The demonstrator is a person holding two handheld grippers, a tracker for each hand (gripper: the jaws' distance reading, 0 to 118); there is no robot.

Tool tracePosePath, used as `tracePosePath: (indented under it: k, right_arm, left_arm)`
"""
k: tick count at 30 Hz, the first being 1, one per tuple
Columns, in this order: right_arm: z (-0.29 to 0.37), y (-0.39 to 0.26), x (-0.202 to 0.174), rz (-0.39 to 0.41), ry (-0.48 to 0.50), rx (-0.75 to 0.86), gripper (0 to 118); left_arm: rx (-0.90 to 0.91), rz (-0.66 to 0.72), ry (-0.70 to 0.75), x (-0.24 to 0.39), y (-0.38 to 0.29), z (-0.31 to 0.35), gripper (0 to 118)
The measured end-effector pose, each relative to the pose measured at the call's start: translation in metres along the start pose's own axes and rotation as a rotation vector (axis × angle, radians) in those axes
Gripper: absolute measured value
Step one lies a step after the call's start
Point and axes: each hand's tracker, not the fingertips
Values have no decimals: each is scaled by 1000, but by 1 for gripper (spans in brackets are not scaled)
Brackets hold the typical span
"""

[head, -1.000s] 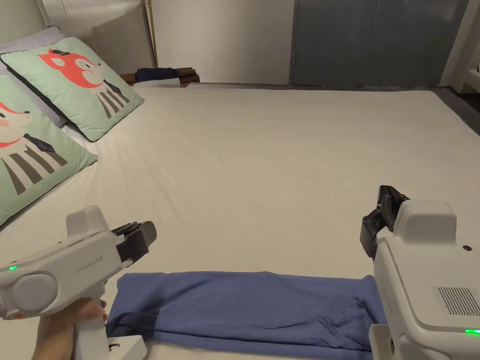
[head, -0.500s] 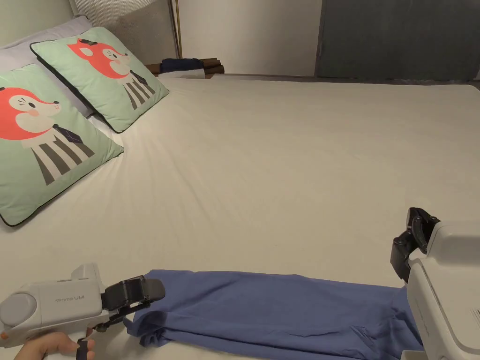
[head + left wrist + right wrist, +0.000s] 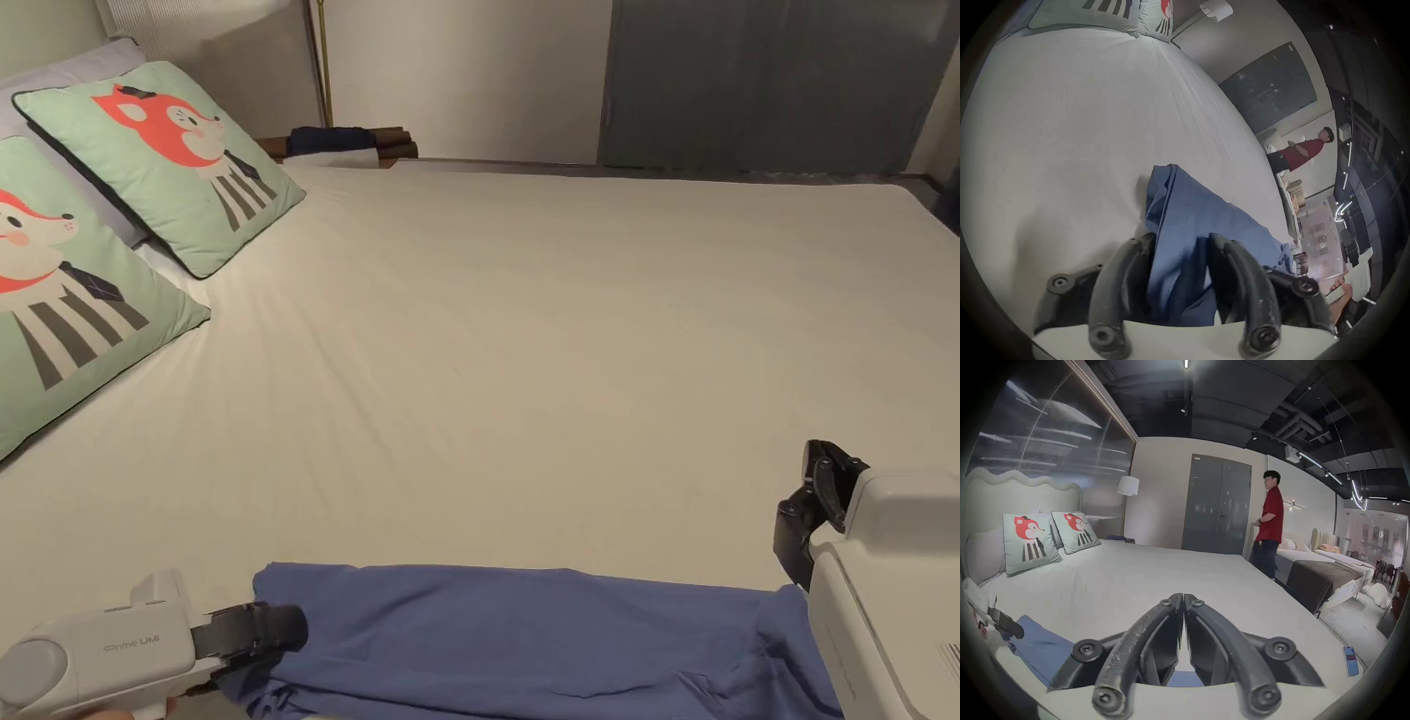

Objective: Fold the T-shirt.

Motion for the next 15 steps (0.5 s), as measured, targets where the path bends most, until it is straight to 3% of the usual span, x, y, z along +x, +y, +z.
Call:
tracePosePath:
  k: [1,2,8,15]
  right_arm:
    - [0,0,0,-2,0,-2,0]
    - [0,0,1,-4,0,-5,0]
    - [5,3,7,-7,-2,-2,0]
    - [9,8,11,-22,-1,15,0]
  left_arm:
    - [-3,-14,8,2,-1,-2,10]
    - [-11,-24,11,4,-2,-5,9]
    - [34,-152,58,9,5,3,6]
    - [106,-228,88,22,21,55,6]
